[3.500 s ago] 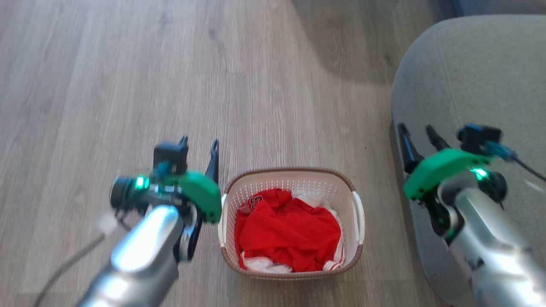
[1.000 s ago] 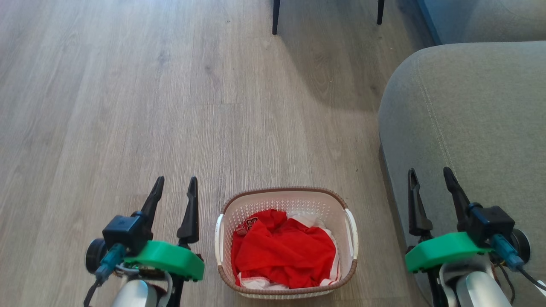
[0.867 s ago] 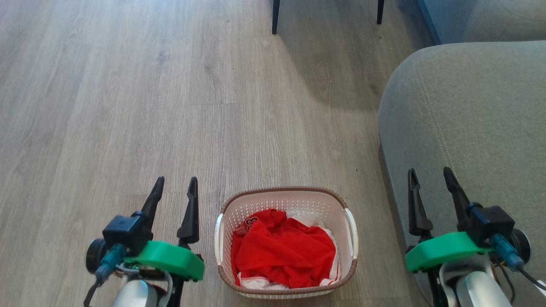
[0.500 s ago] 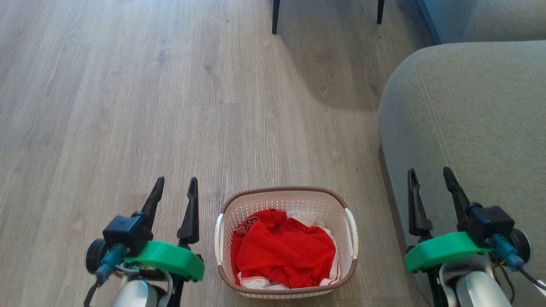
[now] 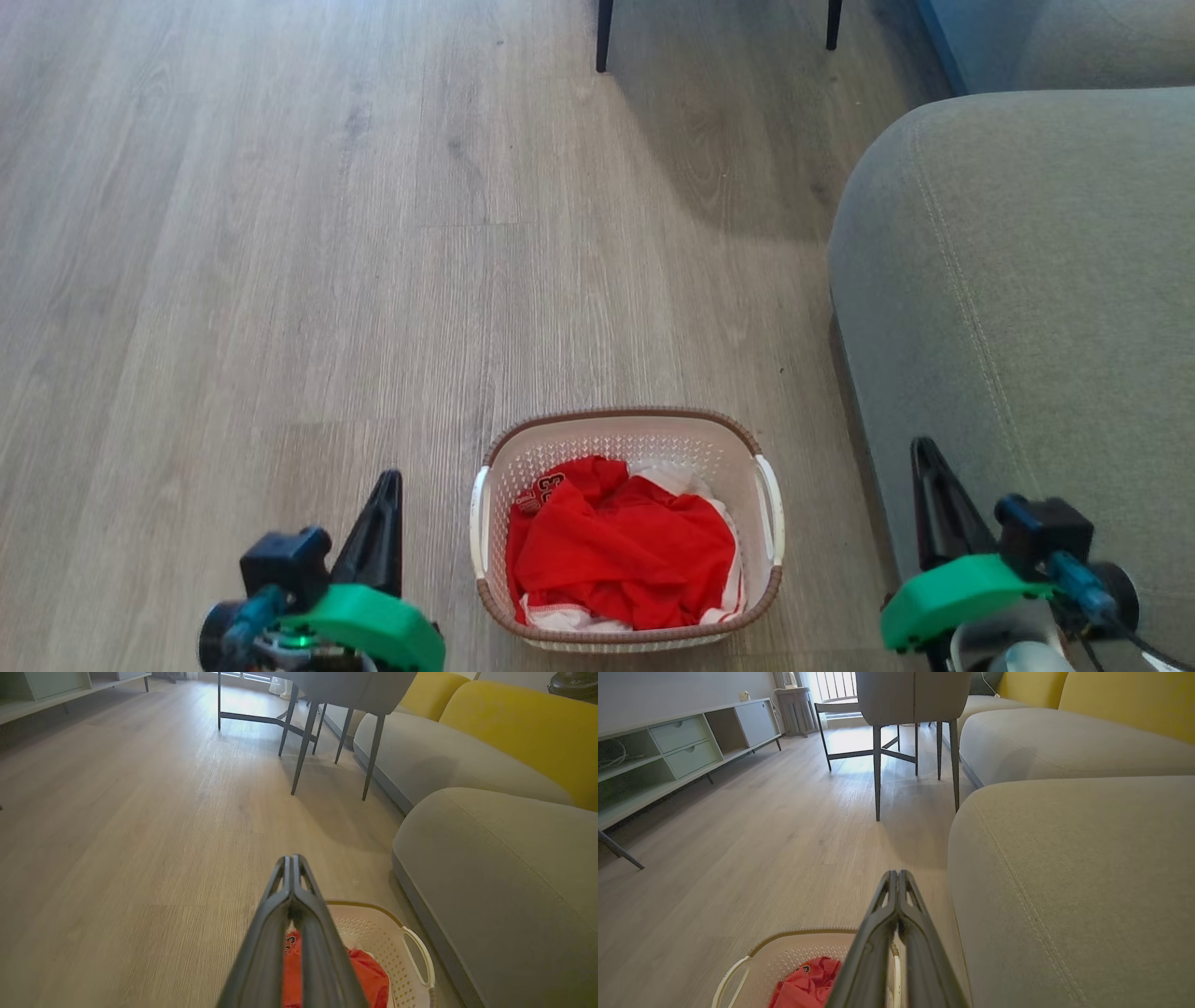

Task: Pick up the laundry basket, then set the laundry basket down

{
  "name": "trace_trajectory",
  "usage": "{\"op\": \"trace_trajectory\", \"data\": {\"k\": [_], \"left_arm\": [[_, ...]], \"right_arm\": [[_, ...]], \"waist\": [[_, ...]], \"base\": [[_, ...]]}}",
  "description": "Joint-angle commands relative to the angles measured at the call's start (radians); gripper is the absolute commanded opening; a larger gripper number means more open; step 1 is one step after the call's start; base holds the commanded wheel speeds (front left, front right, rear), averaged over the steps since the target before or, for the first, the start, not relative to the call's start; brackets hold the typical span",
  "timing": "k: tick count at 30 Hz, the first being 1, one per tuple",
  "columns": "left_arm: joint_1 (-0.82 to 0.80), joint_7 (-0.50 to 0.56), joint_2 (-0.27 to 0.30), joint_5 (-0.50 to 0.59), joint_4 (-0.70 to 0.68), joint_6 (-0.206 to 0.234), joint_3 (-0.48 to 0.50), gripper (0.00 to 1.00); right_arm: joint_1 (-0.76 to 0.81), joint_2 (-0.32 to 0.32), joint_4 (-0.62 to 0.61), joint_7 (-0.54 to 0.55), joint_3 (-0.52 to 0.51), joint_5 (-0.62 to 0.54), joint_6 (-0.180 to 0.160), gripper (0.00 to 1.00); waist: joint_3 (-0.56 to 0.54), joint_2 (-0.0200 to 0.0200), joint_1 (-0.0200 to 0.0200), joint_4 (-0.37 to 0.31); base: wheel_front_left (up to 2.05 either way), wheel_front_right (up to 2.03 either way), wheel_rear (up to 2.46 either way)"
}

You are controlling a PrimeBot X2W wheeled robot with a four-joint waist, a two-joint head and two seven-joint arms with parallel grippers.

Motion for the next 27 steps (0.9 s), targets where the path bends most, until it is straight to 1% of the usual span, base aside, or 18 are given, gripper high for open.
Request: {"op": "trace_trajectory", "data": {"k": [1,27], "left_arm": [[-0.045,0.001,0.001,-0.028,-0.033,-0.002,0.007,0.00],[-0.070,0.063,0.012,-0.307,-0.024,-0.022,0.058,0.00]], "right_arm": [[-0.033,-0.004,-0.033,0.003,-0.005,0.030,0.000,0.00],[-0.058,-0.019,-0.013,0.062,-0.028,0.331,0.002,0.00]], "waist": [[0.000,0.0000,0.0000,-0.001],[-0.002,0.0000,0.0000,-0.008]], "base": [[0.00,0.00,0.00],[0.00,0.00,0.00]]}}
